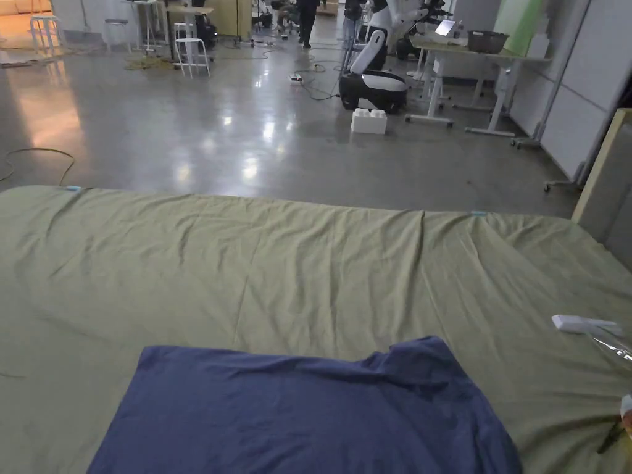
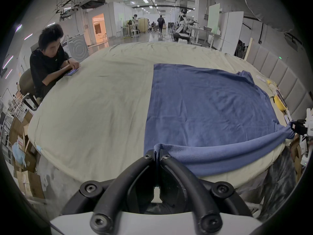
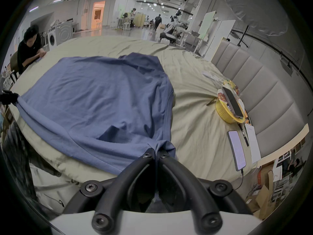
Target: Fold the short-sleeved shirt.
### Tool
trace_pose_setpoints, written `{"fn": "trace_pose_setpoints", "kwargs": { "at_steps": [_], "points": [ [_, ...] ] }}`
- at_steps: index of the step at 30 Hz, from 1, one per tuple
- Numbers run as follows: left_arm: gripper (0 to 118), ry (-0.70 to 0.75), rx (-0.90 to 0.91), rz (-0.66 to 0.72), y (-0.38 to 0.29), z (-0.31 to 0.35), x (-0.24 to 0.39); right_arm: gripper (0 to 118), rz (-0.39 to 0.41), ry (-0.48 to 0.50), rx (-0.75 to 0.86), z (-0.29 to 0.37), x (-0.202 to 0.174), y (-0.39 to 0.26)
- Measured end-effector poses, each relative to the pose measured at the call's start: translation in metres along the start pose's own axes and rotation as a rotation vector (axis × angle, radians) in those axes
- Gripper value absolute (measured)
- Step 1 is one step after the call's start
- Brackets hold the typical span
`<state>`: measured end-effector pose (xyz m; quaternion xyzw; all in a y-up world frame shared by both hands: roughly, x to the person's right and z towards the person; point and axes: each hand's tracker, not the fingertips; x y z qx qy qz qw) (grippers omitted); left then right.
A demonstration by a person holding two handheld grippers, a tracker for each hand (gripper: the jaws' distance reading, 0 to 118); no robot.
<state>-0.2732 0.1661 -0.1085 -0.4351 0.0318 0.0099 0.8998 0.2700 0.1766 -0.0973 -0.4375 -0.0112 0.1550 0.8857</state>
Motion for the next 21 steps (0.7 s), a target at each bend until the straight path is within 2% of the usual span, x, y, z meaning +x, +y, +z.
{"fn": "trace_pose_setpoints", "kwargs": {
  "at_steps": [6, 7, 8, 11, 13, 14, 15, 17, 21],
  "points": [
    [4, -0.026, -0.061, -0.026, -0.017, -0.012, -0.007, 4, 0.023, 0.029, -0.105, -0.011, -0.003, -0.019],
    [5, -0.026, -0.068, -0.027, -0.018, -0.015, -0.007, 7, 0.021, 0.034, -0.114, -0.014, -0.004, -0.023],
    [7, -0.025, -0.077, -0.026, -0.018, -0.017, -0.006, 19, 0.013, 0.037, -0.119, -0.016, -0.005, -0.026],
    [11, -0.003, -0.111, -0.036, -0.018, -0.019, -0.002, 34, 0.007, 0.023, -0.121, -0.015, -0.008, -0.03],
    [27, 0.014, -0.117, -0.028, -0.016, -0.015, -0.001, 62, -0.011, -0.008, -0.094, -0.011, -0.006, -0.027],
    [40, 0.016, -0.108, -0.018, -0.015, -0.012, -0.003, 77, -0.038, -0.028, -0.063, -0.007, -0.003, -0.025],
    [49, 0.004, -0.074, 0.0, -0.012, -0.008, -0.005, 83, -0.063, -0.033, -0.025, -0.003, 0.0, -0.022],
    [60, -0.022, 0.01, 0.02, -0.003, 0.001, -0.004, 85, -0.115, -0.037, 0.055, 0.004, 0.005, -0.013],
    [60, -0.041, 0.204, -0.01, 0.024, 0.019, 0.01, 88, -0.208, -0.048, 0.242, 0.019, 0.01, 0.017]
  ]
}}
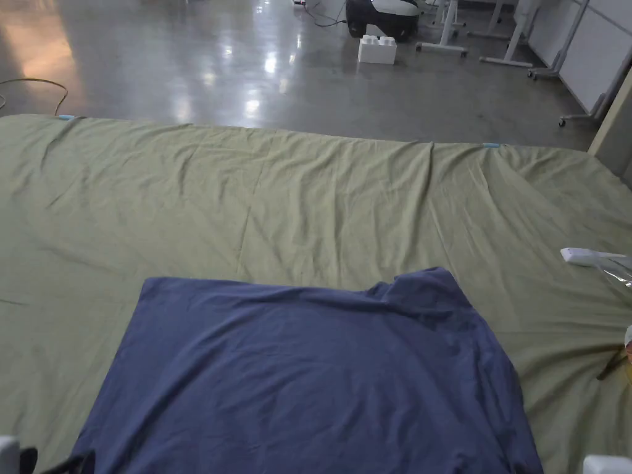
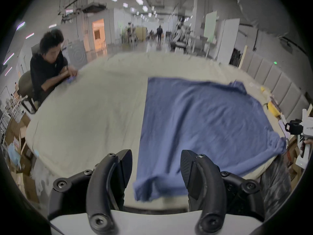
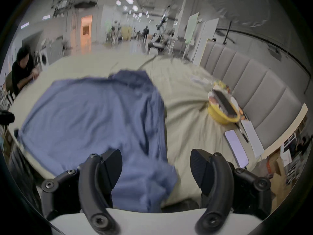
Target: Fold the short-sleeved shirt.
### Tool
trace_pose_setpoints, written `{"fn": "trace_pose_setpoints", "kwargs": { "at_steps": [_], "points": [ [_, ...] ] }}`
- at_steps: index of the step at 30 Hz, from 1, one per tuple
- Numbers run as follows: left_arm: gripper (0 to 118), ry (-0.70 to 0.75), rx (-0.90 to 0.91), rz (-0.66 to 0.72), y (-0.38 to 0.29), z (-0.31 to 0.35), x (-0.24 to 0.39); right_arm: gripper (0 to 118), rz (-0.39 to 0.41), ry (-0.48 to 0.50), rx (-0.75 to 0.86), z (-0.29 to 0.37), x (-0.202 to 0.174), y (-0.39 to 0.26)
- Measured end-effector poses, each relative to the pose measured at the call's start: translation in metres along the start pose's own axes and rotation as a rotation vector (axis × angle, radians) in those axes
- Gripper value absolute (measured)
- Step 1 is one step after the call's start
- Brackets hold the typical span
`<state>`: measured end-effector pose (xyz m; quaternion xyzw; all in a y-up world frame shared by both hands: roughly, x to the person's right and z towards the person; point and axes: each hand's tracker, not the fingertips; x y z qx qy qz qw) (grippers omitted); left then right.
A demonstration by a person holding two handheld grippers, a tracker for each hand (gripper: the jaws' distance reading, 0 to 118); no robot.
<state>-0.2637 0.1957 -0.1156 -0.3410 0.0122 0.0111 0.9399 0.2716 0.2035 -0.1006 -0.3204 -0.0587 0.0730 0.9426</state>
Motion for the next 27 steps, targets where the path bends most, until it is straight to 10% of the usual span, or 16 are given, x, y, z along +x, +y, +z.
{"fn": "trace_pose_setpoints", "kwargs": {
  "at_steps": [9, 16, 27],
  "points": [
    [58, 0.052, 0.379, -0.043, 0.069, 0.008, 0.055, 80, -0.095, -0.015, 0.435, 0.017, -0.041, 0.072],
    [8, 0.087, 0.509, -0.053, 0.081, 0.021, 0.087, 8, -0.179, -0.032, 0.597, 0.024, -0.061, 0.084],
    [2, 0.011, 0.408, 0.007, 0.063, 0.025, 0.058, 4, -0.076, -0.026, 0.638, 0.028, -0.071, 0.08]
  ]
}}
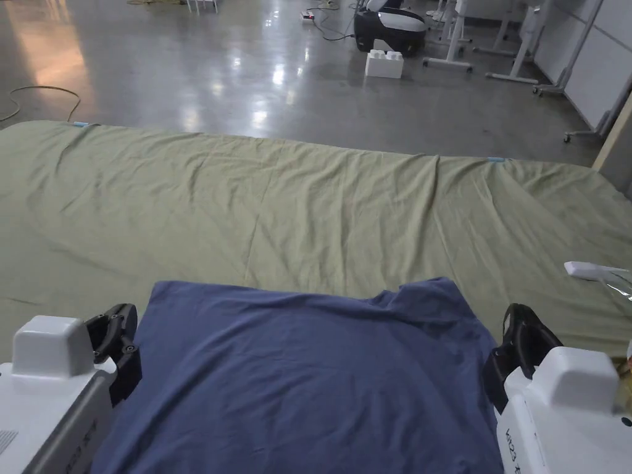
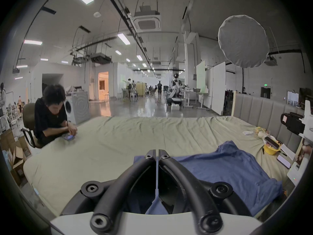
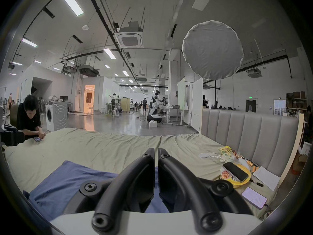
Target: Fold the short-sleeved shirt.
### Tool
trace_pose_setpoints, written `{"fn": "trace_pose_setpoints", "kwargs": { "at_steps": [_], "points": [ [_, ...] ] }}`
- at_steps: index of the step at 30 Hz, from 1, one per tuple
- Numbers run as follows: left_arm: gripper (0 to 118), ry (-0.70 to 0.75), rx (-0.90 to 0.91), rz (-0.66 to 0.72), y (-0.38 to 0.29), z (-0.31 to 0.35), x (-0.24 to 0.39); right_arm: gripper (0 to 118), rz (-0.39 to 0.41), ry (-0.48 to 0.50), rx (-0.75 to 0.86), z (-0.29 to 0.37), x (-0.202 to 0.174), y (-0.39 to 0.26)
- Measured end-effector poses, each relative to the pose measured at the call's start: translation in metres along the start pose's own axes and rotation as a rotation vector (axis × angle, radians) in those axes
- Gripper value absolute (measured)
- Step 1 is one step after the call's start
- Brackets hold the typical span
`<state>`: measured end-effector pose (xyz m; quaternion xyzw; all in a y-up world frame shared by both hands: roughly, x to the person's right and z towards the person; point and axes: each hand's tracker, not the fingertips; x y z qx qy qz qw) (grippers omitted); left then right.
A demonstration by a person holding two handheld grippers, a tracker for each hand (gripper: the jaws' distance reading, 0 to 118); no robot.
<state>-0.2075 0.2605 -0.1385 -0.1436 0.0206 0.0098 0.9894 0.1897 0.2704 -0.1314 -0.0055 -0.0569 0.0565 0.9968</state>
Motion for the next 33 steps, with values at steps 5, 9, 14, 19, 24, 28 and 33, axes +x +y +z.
{"fn": "trace_pose_setpoints", "kwargs": {
  "at_steps": [5, 9, 14, 19, 24, 28, 33],
  "points": [
    [2, 0.003, -0.225, -0.04, -0.025, 0.002, -0.032, 4, 0.014, 0.027, -0.056, 0.0, 0.0, -0.012],
    [3, 0.037, -0.459, 0.012, -0.051, -0.01, -0.062, 4, 0.013, 0.046, -0.112, 0.002, 0.001, -0.022],
    [59, 0.035, -0.63, 0.102, -0.081, -0.027, -0.083, 4, 0.029, 0.058, -0.139, 0.007, 0.0, -0.031],
    [71, 0.06, -0.83, 0.108, -0.112, -0.039, -0.084, 4, 0.039, 0.063, -0.17, 0.012, 0.001, -0.04],
    [71, 0.103, -0.848, 0.096, -0.13, -0.028, -0.083, 4, 0.047, 0.064, -0.205, 0.018, 0.006, -0.048],
    [71, 0.099, -0.859, 0.067, -0.134, -0.027, -0.083, 4, 0.047, 0.053, -0.228, 0.02, 0.011, -0.054],
    [55, 0.084, -0.871, 0.058, -0.129, -0.031, -0.079, 4, 0.022, 0.04, -0.275, 0.024, 0.021, -0.061]
  ]
}}
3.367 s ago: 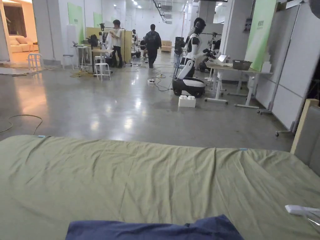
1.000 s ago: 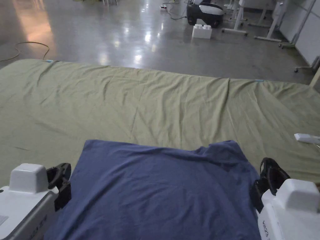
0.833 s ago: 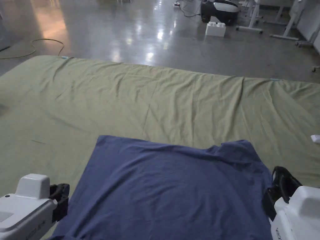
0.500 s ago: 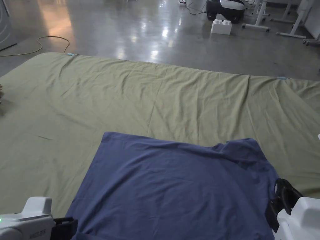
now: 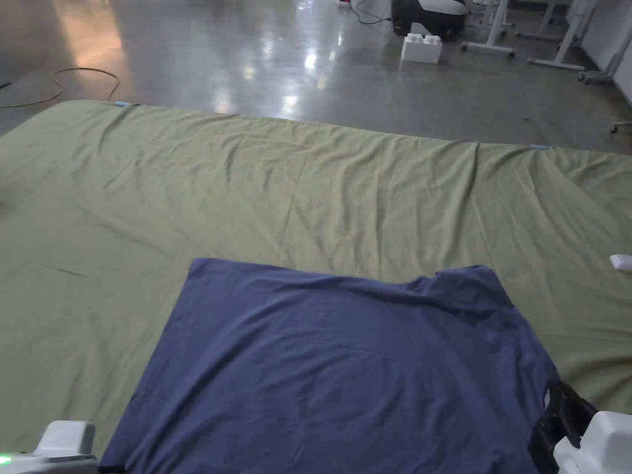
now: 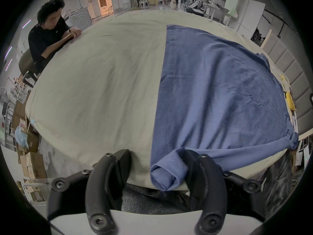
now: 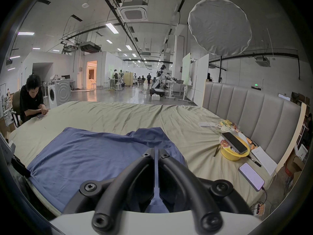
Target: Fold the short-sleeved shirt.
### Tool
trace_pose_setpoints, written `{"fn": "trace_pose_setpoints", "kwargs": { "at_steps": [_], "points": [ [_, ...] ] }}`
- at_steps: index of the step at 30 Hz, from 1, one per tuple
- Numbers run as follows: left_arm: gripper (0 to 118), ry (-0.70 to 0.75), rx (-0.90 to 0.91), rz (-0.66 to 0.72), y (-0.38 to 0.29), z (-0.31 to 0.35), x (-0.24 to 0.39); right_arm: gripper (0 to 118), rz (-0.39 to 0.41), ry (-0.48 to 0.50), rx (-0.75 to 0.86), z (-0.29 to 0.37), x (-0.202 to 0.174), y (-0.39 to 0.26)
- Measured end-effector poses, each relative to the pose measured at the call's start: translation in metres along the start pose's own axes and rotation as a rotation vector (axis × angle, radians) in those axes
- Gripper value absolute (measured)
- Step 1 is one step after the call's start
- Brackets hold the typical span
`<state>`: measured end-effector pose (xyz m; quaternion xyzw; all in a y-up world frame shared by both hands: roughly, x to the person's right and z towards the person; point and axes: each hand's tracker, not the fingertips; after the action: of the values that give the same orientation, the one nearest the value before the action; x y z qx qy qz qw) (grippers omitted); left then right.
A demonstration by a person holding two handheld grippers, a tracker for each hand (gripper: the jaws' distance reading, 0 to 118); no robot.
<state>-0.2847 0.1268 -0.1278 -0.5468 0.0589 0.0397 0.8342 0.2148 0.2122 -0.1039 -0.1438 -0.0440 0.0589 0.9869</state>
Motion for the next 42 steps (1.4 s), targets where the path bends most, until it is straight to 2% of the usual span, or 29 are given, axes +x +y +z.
{"fn": "trace_pose_setpoints", "kwargs": {
  "at_steps": [1, 2, 3, 5, 7, 8, 11, 12, 16, 22, 24, 25, 26, 27, 28, 29, 33, 35, 39, 42],
  "points": [
    [46, -0.007, 0.006, -0.003, -0.001, 0.001, 0.001, 4, -0.002, -0.002, -0.009, 0.001, 0.003, -0.001],
    [28, -0.025, 0.018, -0.005, -0.002, 0.003, 0.002, 4, -0.002, -0.004, -0.025, 0.002, 0.008, -0.003],
    [17, -0.045, 0.03, -0.002, -0.004, 0.004, 0.003, 4, 0.001, -0.012, -0.044, 0.003, 0.014, -0.005],
    [9, -0.069, 0.038, -0.003, -0.006, 0.003, 0.004, 5, 0.011, -0.025, -0.111, 0.006, 0.027, -0.01],
    [9, -0.068, 0.045, -0.009, -0.01, 0.002, 0.005, 12, 0.003, -0.029, -0.221, 0.007, 0.043, -0.017],
    [9, -0.063, 0.054, -0.012, -0.011, 0.003, 0.005, 27, -0.029, -0.033, -0.299, 0.008, 0.051, -0.022],
    [9, -0.067, 0.062, -0.001, -0.011, 0.005, 0.003, 74, -0.035, -0.03, -0.444, 0.01, 0.075, -0.036],
    [9, -0.069, 0.064, -0.002, -0.012, 0.005, 0.003, 78, -0.035, -0.019, -0.489, 0.011, 0.08, -0.041],
    [9, -0.076, 0.068, -0.005, -0.011, 0.004, 0.001, 78, -0.017, 0.015, -0.609, 0.015, 0.083, -0.069],
    [9, -0.075, 0.072, -0.01, -0.012, 0.005, 0.004, 78, -0.005, 0.081, -0.746, 0.0, 0.068, -0.103],
    [9, -0.078, 0.072, -0.007, -0.012, 0.005, 0.003, 65, 0.01, 0.085, -0.779, -0.009, 0.063, -0.111],
    [9, -0.079, 0.073, -0.005, -0.012, 0.005, 0.003, 57, -0.007, 0.117, -0.767, -0.009, 0.064, -0.111],
    [9, -0.08, 0.073, -0.005, -0.012, 0.005, 0.002, 41, -0.02, 0.149, -0.76, -0.009, 0.066, -0.108],
    [9, -0.081, 0.074, -0.005, -0.012, 0.005, 0.002, 26, -0.019, 0.141, -0.767, -0.011, 0.065, -0.103],
    [9, -0.081, 0.075, -0.006, -0.012, 0.006, 0.002, 15, -0.02, 0.134, -0.766, -0.012, 0.063, -0.1],
    [9, -0.081, 0.076, -0.006, -0.012, 0.006, 0.002, 11, -0.003, 0.123, -0.77, -0.013, 0.061, -0.099],
    [9, -0.085, 0.087, 0.001, -0.012, 0.012, 0.003, 8, 0.172, 0.096, -0.794, -0.013, 0.048, -0.091],
    [9, -0.09, 0.104, -0.015, -0.013, 0.017, 0.005, 8, 0.22, 0.066, -0.785, -0.011, 0.044, -0.085],
    [9, -0.082, 0.151, -0.041, -0.012, 0.016, 0.002, 8, 0.202, 0.057, -0.756, -0.01, 0.041, -0.076],
    [8, -0.083, 0.21, -0.038, -0.01, 0.022, 0.005, 8, 0.148, 0.059, -0.691, -0.01, 0.042, -0.062]
  ]
}}
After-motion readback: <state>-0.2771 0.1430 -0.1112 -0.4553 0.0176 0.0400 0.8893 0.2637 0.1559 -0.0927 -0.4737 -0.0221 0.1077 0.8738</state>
